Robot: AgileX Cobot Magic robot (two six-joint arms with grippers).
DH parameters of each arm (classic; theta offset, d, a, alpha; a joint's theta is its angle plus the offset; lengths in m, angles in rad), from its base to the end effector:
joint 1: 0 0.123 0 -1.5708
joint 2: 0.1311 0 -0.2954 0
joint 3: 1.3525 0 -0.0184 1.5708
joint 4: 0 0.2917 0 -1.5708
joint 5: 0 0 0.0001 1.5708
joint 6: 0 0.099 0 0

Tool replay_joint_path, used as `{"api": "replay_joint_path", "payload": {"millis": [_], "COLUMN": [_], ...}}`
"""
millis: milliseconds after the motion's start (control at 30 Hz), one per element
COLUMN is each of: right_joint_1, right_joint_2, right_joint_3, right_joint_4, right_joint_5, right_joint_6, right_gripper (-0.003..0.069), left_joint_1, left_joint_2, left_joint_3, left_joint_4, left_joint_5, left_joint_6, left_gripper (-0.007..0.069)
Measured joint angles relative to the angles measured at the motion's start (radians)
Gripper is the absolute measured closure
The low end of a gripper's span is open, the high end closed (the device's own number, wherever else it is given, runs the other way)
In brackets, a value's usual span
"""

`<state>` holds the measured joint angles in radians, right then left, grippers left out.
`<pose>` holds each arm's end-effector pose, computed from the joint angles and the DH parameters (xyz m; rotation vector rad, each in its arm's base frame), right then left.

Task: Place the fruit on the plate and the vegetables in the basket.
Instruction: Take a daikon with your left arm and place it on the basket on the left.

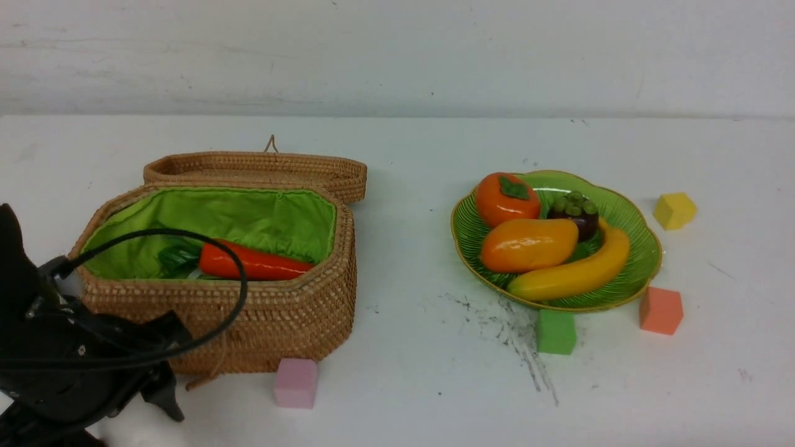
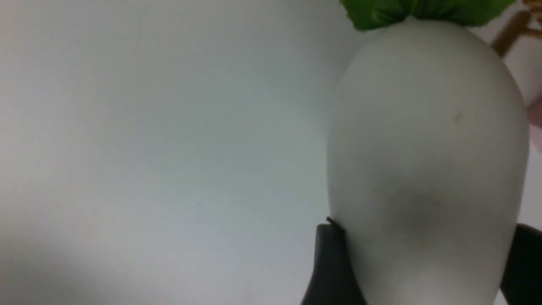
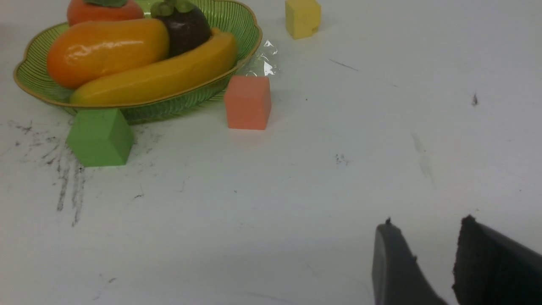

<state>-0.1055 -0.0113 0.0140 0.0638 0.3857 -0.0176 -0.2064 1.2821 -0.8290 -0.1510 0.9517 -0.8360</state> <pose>0.0901 -0.0071 0.1719 0.1209 1.8673 -0.0217 0.2497 -0.0647 0.2325 -1.0199 2.7867 -0.3607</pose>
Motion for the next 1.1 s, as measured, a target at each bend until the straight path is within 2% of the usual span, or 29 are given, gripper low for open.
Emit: {"api": "replay_joint_path", "payload": {"millis": [200, 300, 500, 600, 667, 900, 1100], "right_joint_1": [0.0, 0.0, 0.0, 0.0, 0.0, 0.0, 0.0], "right_joint_2": [0.0, 0.0, 0.0, 0.0, 0.0, 0.0, 0.0], "right_joint_3": [0.0, 0.0, 0.0, 0.0, 0.0, 0.0, 0.0], "right_joint_4": [0.0, 0.0, 0.0, 0.0, 0.0, 0.0, 0.0], "right_joint_5": [0.0, 0.0, 0.0, 0.0, 0.0, 0.0, 0.0], "right_joint_6": [0.0, 0.0, 0.0, 0.0, 0.0, 0.0, 0.0], "right_gripper": [0.0421, 0.0421, 0.0421, 0.0421, 0.0421, 0.0421, 0.0421], "left_joint_1": [0.0, 0.0, 0.0, 0.002, 0.002, 0.002, 0.002], "left_joint_2": [-0.081, -0.078, 0.023, 0.149, 0.2, 0.265, 0.266], "left_joint_3": [-0.147, -0.228, -0.315, -0.332, -0.34, -0.349, -0.35], "left_joint_4": [-0.197, -0.21, -0.127, -0.049, -0.032, -0.002, 0.057], "left_joint_5": [-0.042, -0.128, -0.33, -0.394, -0.393, -0.4, -0.4], "left_joint_6": [0.068, 0.054, -0.093, -0.265, -0.329, -0.362, -0.363], "left_gripper": [0.0159, 0.0159, 0.0159, 0.0159, 0.0159, 0.0156, 0.0085]}}
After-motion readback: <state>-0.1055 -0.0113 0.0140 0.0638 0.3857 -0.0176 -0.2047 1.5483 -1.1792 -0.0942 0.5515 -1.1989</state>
